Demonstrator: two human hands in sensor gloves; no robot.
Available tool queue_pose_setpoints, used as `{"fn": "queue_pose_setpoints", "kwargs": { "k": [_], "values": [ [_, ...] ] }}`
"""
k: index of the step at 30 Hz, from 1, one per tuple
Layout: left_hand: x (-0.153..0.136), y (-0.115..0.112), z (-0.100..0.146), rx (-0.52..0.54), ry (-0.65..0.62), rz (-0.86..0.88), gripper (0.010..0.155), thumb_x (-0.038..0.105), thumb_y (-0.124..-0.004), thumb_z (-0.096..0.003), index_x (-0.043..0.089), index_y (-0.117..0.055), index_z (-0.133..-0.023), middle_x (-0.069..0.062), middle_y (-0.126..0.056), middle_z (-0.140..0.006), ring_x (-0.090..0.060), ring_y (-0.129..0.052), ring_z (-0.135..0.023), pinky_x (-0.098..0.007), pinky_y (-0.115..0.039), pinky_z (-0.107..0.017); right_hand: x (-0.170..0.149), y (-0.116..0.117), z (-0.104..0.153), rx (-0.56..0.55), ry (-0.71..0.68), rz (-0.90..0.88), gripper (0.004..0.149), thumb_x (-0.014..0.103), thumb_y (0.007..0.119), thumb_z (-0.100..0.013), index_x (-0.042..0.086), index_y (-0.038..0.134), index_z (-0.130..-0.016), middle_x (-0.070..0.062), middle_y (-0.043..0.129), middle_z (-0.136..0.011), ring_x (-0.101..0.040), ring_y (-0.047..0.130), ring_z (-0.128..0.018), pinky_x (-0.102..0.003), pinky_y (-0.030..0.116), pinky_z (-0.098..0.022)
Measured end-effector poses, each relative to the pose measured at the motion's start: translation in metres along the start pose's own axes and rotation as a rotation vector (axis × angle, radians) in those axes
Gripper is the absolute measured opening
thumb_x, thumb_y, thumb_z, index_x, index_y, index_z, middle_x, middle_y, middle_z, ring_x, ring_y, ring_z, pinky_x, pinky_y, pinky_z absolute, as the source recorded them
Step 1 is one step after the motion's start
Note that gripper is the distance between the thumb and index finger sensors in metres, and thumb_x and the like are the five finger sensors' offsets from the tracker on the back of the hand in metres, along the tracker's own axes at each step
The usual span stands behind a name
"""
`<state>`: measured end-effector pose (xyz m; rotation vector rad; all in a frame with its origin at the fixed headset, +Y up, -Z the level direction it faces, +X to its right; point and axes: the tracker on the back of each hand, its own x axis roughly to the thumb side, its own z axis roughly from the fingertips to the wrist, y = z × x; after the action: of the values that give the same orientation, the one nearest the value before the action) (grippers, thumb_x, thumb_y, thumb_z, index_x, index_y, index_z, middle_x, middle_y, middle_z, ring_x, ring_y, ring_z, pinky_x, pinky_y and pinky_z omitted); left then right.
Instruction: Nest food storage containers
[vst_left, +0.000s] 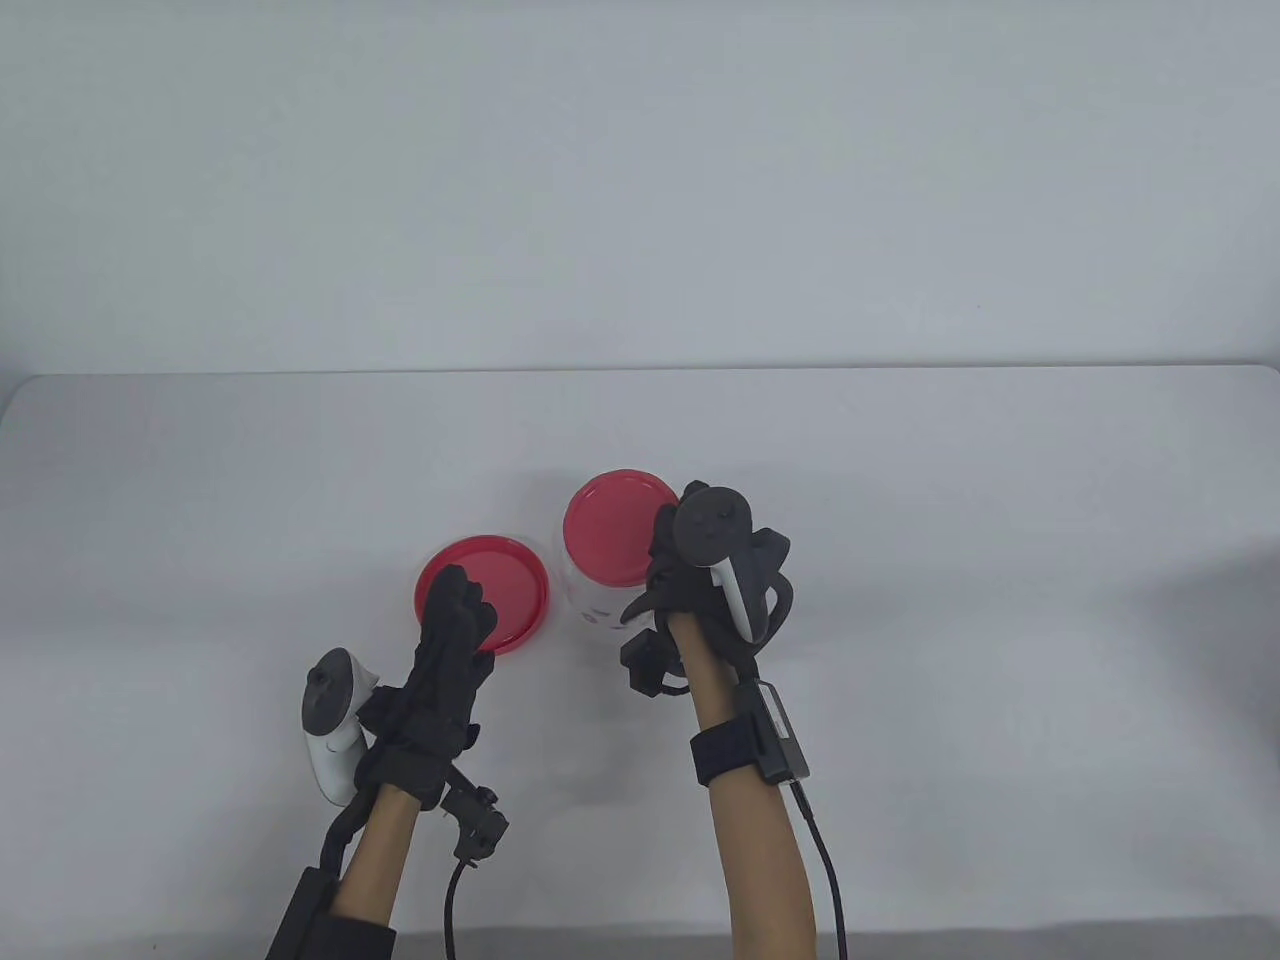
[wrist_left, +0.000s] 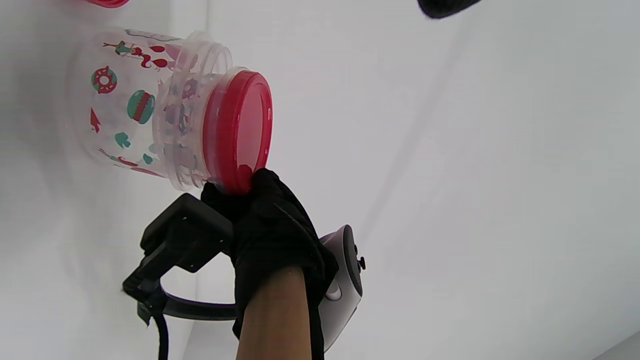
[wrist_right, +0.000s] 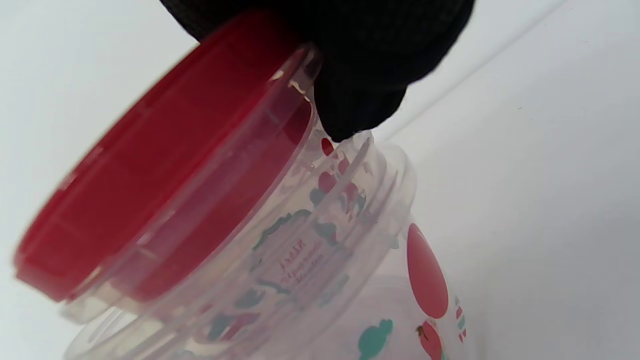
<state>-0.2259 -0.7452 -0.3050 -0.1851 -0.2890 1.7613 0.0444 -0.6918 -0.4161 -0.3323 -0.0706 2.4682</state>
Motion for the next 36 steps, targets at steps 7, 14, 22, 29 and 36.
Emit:
{"fn": "queue_pose_setpoints", "kwargs": {
  "k": [7,14,22,29,36],
  "values": [
    [0.000,-0.001,0.000,0.001,0.008,0.001,0.070,0.055,-0.040,-0.0684,0.034,0.005,-0.118,-0.013,0.007,-0.124,-0.046,-0.004,-0.114,-0.065,-0.011,-0.077,-0.003,-0.005,-0.003,0.134,0.032,-0.042,0.059,0.036,0.060,-0.065,0.001,0.047,-0.111,-0.026,0.061,-0.101,-0.031,0.084,-0.061,-0.031,0.080,-0.034],
    [-0.001,-0.001,0.000,0.003,0.024,0.000,0.070,0.055,-0.040,-0.0684,0.035,0.005,-0.118,-0.013,0.008,-0.124,-0.046,-0.003,-0.114,-0.065,-0.011,-0.077,-0.005,-0.008,-0.004,-0.031,-0.036,0.163,0.054,0.036,0.061,-0.064,0.004,0.057,-0.107,-0.022,0.072,-0.093,-0.027,0.089,-0.051,-0.027,0.080,-0.027],
    [-0.001,-0.001,0.000,-0.002,0.032,0.000,0.069,0.055,-0.040,-0.0683,0.036,0.004,-0.118,-0.012,0.008,-0.124,-0.046,-0.004,-0.115,-0.065,-0.011,-0.077,-0.025,0.024,-0.014,0.236,0.060,0.058,0.059,0.035,0.060,-0.065,0.004,0.043,-0.112,-0.027,0.055,-0.105,-0.029,0.088,-0.055,-0.029,0.081,-0.030],
    [-0.003,-0.001,-0.001,-0.009,0.041,-0.016,0.069,0.055,-0.040,-0.0683,0.036,0.004,-0.118,-0.013,0.007,-0.124,-0.046,-0.004,-0.115,-0.065,-0.011,-0.077,-0.037,0.028,-0.012,0.251,0.087,-0.064,0.059,0.029,0.058,-0.065,0.004,0.034,-0.113,-0.029,0.050,-0.107,-0.032,0.089,-0.052,-0.029,0.081,-0.029],
    [-0.005,-0.007,-0.002,-0.037,0.060,-0.062,0.069,0.055,-0.041,-0.0681,0.036,0.003,-0.118,-0.013,0.007,-0.124,-0.046,-0.004,-0.115,-0.065,-0.011,-0.077,-0.061,0.010,0.011,0.267,0.072,-0.070,0.059,0.029,0.057,-0.065,0.004,0.034,-0.113,-0.028,0.050,-0.107,-0.032,0.088,-0.053,-0.030,0.081,-0.030]
  ]
}}
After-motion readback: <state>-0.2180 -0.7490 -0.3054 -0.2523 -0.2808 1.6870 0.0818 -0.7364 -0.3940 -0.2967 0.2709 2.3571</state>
